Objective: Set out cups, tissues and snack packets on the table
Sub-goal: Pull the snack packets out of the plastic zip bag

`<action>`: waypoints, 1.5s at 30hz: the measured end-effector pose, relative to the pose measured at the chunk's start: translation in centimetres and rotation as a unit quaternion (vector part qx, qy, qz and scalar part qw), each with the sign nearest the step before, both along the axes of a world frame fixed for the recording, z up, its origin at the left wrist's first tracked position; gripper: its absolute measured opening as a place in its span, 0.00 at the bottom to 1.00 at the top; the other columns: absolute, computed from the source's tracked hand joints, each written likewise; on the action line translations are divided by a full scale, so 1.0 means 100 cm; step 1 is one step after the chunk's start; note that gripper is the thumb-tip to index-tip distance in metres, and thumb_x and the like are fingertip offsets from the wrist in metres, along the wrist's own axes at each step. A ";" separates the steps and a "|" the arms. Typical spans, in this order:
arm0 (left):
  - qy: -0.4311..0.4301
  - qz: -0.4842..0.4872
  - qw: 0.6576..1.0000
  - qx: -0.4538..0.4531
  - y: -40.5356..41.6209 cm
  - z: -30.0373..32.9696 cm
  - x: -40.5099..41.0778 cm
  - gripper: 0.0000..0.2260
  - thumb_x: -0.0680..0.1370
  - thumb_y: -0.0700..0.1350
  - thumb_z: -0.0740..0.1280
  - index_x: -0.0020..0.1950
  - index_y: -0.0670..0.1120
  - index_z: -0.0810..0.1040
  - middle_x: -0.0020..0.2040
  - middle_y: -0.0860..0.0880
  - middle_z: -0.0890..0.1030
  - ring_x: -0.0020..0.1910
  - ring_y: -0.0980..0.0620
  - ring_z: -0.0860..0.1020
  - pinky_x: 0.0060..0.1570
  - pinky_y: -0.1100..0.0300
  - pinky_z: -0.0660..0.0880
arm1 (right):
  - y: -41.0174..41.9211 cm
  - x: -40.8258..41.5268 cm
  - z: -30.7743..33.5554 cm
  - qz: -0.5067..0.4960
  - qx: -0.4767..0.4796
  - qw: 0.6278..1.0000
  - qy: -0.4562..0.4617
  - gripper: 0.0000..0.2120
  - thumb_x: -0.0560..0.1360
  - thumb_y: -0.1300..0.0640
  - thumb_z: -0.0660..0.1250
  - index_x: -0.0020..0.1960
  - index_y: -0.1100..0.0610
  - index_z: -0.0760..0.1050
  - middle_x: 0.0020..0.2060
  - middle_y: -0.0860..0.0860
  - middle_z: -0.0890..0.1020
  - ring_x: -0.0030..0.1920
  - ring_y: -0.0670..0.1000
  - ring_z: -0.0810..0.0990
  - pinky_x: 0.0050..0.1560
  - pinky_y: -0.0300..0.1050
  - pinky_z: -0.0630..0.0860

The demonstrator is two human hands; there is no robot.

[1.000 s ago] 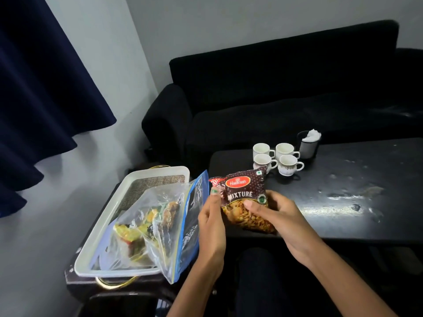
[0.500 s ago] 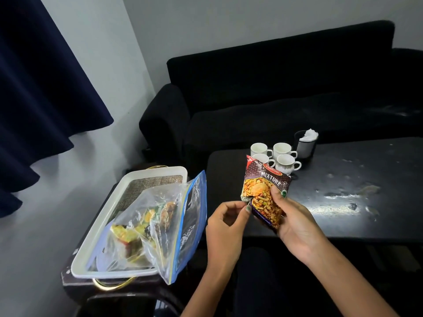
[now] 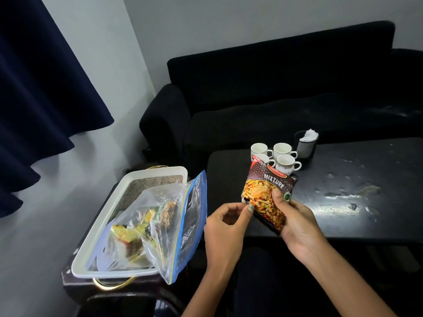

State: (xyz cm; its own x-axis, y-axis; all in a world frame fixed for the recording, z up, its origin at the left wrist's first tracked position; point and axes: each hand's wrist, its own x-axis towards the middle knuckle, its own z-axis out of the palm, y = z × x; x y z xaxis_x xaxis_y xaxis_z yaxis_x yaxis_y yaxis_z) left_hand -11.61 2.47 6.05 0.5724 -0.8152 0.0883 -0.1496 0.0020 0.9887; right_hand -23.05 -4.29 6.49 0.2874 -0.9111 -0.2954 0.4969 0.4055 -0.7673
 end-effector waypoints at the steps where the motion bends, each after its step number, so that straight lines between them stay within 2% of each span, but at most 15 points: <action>1: 0.010 0.003 1.000 -0.002 0.000 0.000 -0.001 0.03 0.73 0.48 0.73 0.42 0.51 0.84 0.40 0.54 0.85 0.41 0.58 0.82 0.42 0.65 0.77 | 0.000 0.000 0.000 0.001 -0.002 1.000 0.001 0.14 0.66 0.53 0.70 0.48 0.60 0.79 0.42 0.56 0.86 0.41 0.52 0.85 0.37 0.43 0.81; 4: 0.059 0.015 0.998 0.009 0.000 0.002 -0.002 0.04 0.74 0.49 0.72 0.41 0.51 0.84 0.40 0.53 0.85 0.40 0.58 0.81 0.41 0.63 0.77 | 0.001 0.000 0.001 0.001 -0.020 1.000 0.019 0.16 0.65 0.52 0.71 0.49 0.59 0.80 0.44 0.56 0.86 0.43 0.53 0.85 0.40 0.45 0.81; 8: 0.131 0.015 0.991 0.021 0.001 0.003 0.001 0.05 0.74 0.49 0.71 0.43 0.49 0.85 0.39 0.52 0.85 0.37 0.60 0.78 0.39 0.64 0.75 | 0.002 0.000 -0.001 0.001 -0.068 0.995 0.067 0.18 0.65 0.50 0.72 0.51 0.58 0.80 0.46 0.56 0.86 0.49 0.55 0.84 0.51 0.53 0.79; 16: 0.137 -0.004 0.990 0.040 -0.004 0.002 0.003 0.04 0.76 0.44 0.69 0.44 0.47 0.83 0.33 0.55 0.80 0.32 0.62 0.75 0.36 0.66 0.74 | 0.002 -0.002 0.001 0.003 -0.119 0.987 0.108 0.20 0.63 0.47 0.72 0.51 0.56 0.80 0.45 0.53 0.86 0.48 0.53 0.85 0.52 0.54 0.79; 21: 0.112 0.002 0.993 0.029 -0.005 0.002 -0.001 0.05 0.76 0.42 0.67 0.41 0.48 0.80 0.34 0.56 0.78 0.35 0.59 0.75 0.40 0.62 0.74 | 0.000 -0.004 -0.001 0.002 -0.096 0.992 0.082 0.17 0.66 0.50 0.71 0.52 0.57 0.80 0.47 0.55 0.86 0.49 0.56 0.84 0.54 0.56 0.79; 24: 0.088 0.012 0.996 0.020 -0.004 0.002 0.002 0.06 0.76 0.42 0.67 0.40 0.49 0.79 0.34 0.55 0.78 0.37 0.57 0.74 0.41 0.60 0.73 | -0.004 -0.006 -0.001 -0.020 -0.058 0.996 0.057 0.16 0.65 0.52 0.71 0.50 0.59 0.79 0.44 0.56 0.86 0.47 0.56 0.84 0.50 0.53 0.80; 28: 0.062 0.017 0.998 0.014 -0.004 0.002 0.007 0.07 0.77 0.42 0.66 0.39 0.50 0.78 0.32 0.58 0.77 0.34 0.60 0.74 0.40 0.61 0.74 | -0.010 -0.011 0.003 -0.028 -0.020 0.999 0.006 0.08 0.70 0.56 0.70 0.46 0.59 0.78 0.39 0.53 0.87 0.38 0.51 0.86 0.34 0.43 0.81; 33: 0.083 0.022 0.996 0.003 -0.004 0.002 0.002 0.05 0.77 0.42 0.65 0.42 0.47 0.77 0.37 0.56 0.80 0.37 0.58 0.77 0.44 0.57 0.76 | -0.009 -0.007 0.001 -0.025 0.012 1.000 -0.009 0.12 0.67 0.53 0.71 0.48 0.58 0.79 0.39 0.53 0.87 0.38 0.50 0.86 0.31 0.41 0.80; 36: 0.130 0.011 0.991 -0.019 -0.004 0.004 0.001 0.06 0.79 0.40 0.62 0.42 0.46 0.73 0.46 0.50 0.82 0.45 0.55 0.80 0.51 0.54 0.77 | -0.007 -0.003 -0.005 0.014 0.035 0.999 0.010 0.17 0.65 0.50 0.71 0.50 0.58 0.78 0.42 0.53 0.87 0.41 0.52 0.86 0.37 0.45 0.79; 38: 0.141 0.003 0.989 -0.036 -0.004 0.006 0.001 0.08 0.80 0.40 0.60 0.42 0.47 0.70 0.42 0.46 0.76 0.43 0.49 0.75 0.48 0.51 0.74 | -0.006 -0.004 -0.009 0.048 0.053 0.996 0.050 0.19 0.65 0.49 0.72 0.52 0.57 0.77 0.44 0.53 0.85 0.43 0.53 0.84 0.40 0.49 0.78; 41: 0.127 0.020 0.990 -0.054 -0.004 0.007 0.004 0.07 0.81 0.39 0.58 0.43 0.47 0.69 0.40 0.45 0.69 0.40 0.48 0.67 0.43 0.48 0.69 | -0.011 -0.009 -0.014 0.035 0.045 0.991 0.119 0.19 0.69 0.51 0.71 0.58 0.53 0.73 0.50 0.52 0.77 0.47 0.51 0.78 0.47 0.52 0.75; 43: 0.104 0.023 0.993 -0.059 -0.004 0.008 0.006 0.06 0.81 0.39 0.58 0.44 0.45 0.68 0.39 0.45 0.68 0.40 0.47 0.66 0.42 0.48 0.67 | -0.016 -0.014 -0.012 -0.005 0.006 0.987 0.162 0.24 0.71 0.50 0.70 0.65 0.50 0.67 0.55 0.49 0.75 0.53 0.49 0.75 0.55 0.53 0.71; 45: 0.083 0.018 0.995 -0.059 -0.004 0.008 0.006 0.05 0.81 0.39 0.58 0.44 0.44 0.68 0.38 0.45 0.67 0.39 0.48 0.67 0.41 0.48 0.68 | -0.021 -0.016 -0.005 -0.022 -0.052 0.981 0.184 0.26 0.72 0.51 0.69 0.67 0.48 0.65 0.58 0.47 0.74 0.58 0.46 0.74 0.60 0.48 0.69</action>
